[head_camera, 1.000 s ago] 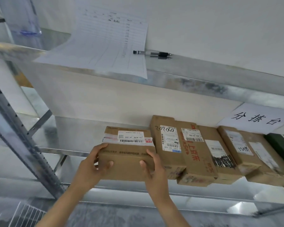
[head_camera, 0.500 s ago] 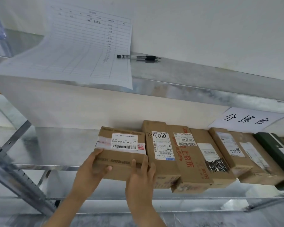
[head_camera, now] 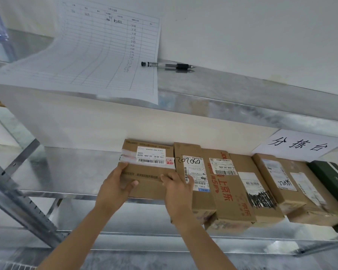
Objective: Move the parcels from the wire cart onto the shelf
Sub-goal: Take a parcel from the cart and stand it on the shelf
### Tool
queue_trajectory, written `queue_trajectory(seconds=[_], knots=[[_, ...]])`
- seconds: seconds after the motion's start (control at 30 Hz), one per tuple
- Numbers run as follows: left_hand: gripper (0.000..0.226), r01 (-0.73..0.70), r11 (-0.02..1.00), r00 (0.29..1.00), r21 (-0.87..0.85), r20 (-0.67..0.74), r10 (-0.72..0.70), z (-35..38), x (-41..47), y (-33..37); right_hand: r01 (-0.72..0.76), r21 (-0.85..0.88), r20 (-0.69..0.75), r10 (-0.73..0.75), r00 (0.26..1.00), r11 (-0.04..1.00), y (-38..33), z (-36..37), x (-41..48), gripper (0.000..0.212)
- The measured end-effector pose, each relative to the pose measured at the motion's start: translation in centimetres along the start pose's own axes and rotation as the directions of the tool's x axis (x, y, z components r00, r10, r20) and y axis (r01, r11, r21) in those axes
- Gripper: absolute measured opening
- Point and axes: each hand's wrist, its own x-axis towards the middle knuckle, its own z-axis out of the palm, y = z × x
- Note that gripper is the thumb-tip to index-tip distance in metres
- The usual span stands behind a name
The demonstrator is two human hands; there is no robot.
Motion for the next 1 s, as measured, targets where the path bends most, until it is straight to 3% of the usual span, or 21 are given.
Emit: queue_trajectory(seconds=[0.23,0.33,0.4,0.53,0.7,0.9,1.0], knots=[[0.069,-0.043,0.994,0.995,0.097,0.095,0.034,-0.1,0.6,0.1,-0.011,0.029,0.031,0.010,0.999,1.000,0.3,0.2,0.7,0.056],[0.093,-0.093,0.966,0.968,0.242,0.250,0.030,-1.2,0.6,-0.6,0.008,0.032,0.064,-0.010,0.998,0.999,0.3,0.4,0.7,0.054],[0.097,-0.133,0.913,0.959,0.386,0.282,0.020,-2.4,-0.3,-1.4,0.030,0.023,0.055,-0.031,0.998,0.999,0.2,0.5,0.7,0.051],[0.092,-0.131,0.754,0.985,0.644,0.168,0.028,-5.8,-3.5,-4.3,0.090,0.003,0.048,-0.090,0.995,0.996,0.3,1.0,0.3,0.047],[0.077,0.062,0.492,0.971,0.869,0.061,-0.230,-11.1,-7.8,-7.6,0.023,0.055,0.142,-0.030,0.989,0.998,0.0,1.9,0.1,0.030],[0.082,0.250,0.369,0.932,0.895,-0.118,-0.344,-16.3,-14.9,-10.5,-0.023,-0.042,0.246,0.033,0.969,0.999,-1.6,1.3,-0.3,0.042],[0.085,0.346,0.461,0.917,0.817,-0.189,-0.353,-18.0,-18.7,-11.3,-0.044,0.065,0.142,0.035,0.989,0.997,-3.7,1.8,-0.9,0.047]])
